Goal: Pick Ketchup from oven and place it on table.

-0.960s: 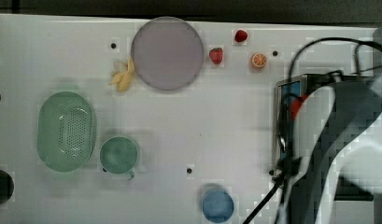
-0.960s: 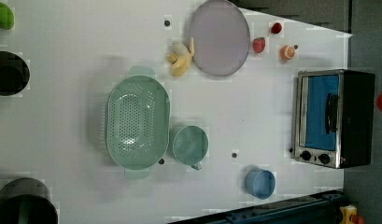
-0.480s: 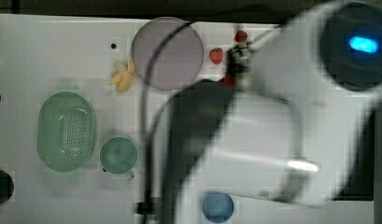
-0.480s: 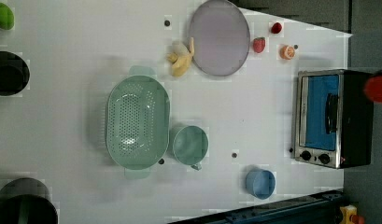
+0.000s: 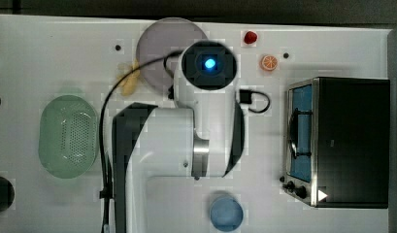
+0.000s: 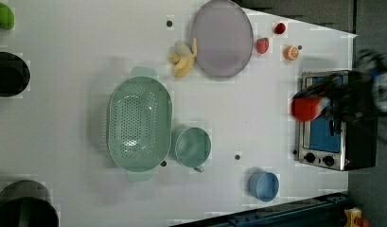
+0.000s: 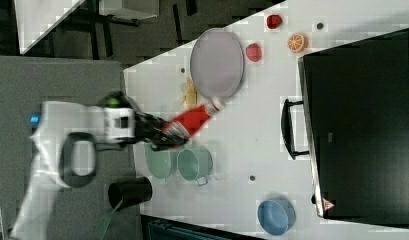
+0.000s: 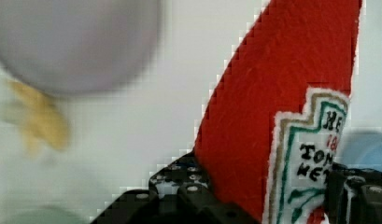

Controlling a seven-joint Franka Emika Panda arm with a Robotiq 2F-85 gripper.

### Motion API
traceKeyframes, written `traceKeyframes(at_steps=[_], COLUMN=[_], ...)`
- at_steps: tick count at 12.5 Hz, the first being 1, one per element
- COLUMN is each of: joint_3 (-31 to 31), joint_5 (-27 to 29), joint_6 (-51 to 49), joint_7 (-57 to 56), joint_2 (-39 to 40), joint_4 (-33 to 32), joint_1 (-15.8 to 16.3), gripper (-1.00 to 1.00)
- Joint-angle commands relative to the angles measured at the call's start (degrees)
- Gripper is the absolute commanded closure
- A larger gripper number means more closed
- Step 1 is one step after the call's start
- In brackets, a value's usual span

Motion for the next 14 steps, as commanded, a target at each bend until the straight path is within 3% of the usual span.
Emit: traceKeyframes(at_steps=[1, 5, 9, 10, 13, 14], joint_3=[-1.9, -2.2, -1.3, -1.2, -0.9, -0.8], joint_5=[-0.5, -0.2, 0.3, 0.7, 1.2, 1.2], joint_6=[7.4, 19.0, 28.6, 31.0, 32.1, 31.9], joint_7=[-0.3, -0.3, -0.3, -0.3, -0.2, -0.2], joint_2=[1.0, 7.5, 15.9, 17.1, 17.5, 16.7], joint_4=[-4.4, -10.7, -11.0, -11.0, -10.7, -10.1], joint_1=[-2.4, -2.4, -2.3, -2.3, -2.3, -2.3], gripper=[-0.26, -0.26, -0.26, -0.32, -0.95, -1.00])
